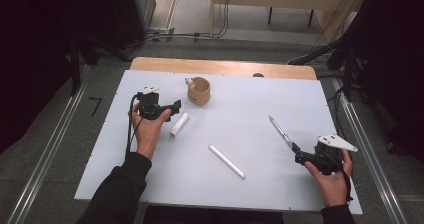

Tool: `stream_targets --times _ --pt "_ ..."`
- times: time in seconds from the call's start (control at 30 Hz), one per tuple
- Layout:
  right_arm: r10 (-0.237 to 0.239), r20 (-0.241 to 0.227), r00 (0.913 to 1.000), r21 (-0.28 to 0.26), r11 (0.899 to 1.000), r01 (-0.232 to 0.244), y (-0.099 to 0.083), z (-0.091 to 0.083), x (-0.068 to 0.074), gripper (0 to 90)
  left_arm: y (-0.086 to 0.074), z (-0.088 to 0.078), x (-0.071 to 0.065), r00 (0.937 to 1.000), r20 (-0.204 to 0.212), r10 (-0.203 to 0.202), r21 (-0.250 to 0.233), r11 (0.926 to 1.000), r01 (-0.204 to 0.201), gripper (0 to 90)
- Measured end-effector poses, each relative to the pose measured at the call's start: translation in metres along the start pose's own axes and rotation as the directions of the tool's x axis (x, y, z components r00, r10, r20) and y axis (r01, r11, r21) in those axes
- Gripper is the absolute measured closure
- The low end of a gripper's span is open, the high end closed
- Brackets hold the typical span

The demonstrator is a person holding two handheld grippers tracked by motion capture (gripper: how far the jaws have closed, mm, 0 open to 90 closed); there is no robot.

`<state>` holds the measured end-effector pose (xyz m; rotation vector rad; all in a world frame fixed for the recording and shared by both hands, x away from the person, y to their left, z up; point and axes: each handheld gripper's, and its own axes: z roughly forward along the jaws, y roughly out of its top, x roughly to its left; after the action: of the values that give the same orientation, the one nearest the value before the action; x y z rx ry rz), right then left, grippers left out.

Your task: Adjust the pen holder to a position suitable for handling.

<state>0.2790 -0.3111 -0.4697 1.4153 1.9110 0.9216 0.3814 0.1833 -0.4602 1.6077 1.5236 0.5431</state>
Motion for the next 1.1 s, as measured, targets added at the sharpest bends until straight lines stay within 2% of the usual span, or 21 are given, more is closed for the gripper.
stream_targets --times 0.23,0.3,0.6,0.77,1.1 --pt "-0.003 0.002 1.0000 0.004 1.000 0.003 0.000 0.001 0.000 7.3 0.012 0.009 -0.008 0.9999 0.010 0.010 -0.002 0.9999 -0.010 9.3" --pt "-0.005 0.000 1.0000 0.004 1.000 0.005 0.000 0.001 0.000 7.2 0.016 0.013 -0.010 0.9997 0.007 0.022 0.008 0.9997 -0.022 11.1" --pt "-0.007 -0.002 1.0000 0.008 1.000 0.007 0.000 0.000 0.001 7.2 0.027 0.030 -0.017 0.9993 0.031 0.022 0.018 0.9996 -0.023 15.9" --pt "-0.007 -0.004 1.0000 0.017 1.000 0.007 -0.001 0.003 0.000 7.2 0.034 0.041 -0.025 0.9990 0.033 0.029 0.026 0.9992 -0.030 19.9" --pt "-0.007 -0.009 0.9999 0.013 1.000 0.007 -0.002 0.001 -0.001 7.3 0.047 0.059 -0.029 0.9989 0.048 0.003 0.031 0.9995 -0.005 28.0"
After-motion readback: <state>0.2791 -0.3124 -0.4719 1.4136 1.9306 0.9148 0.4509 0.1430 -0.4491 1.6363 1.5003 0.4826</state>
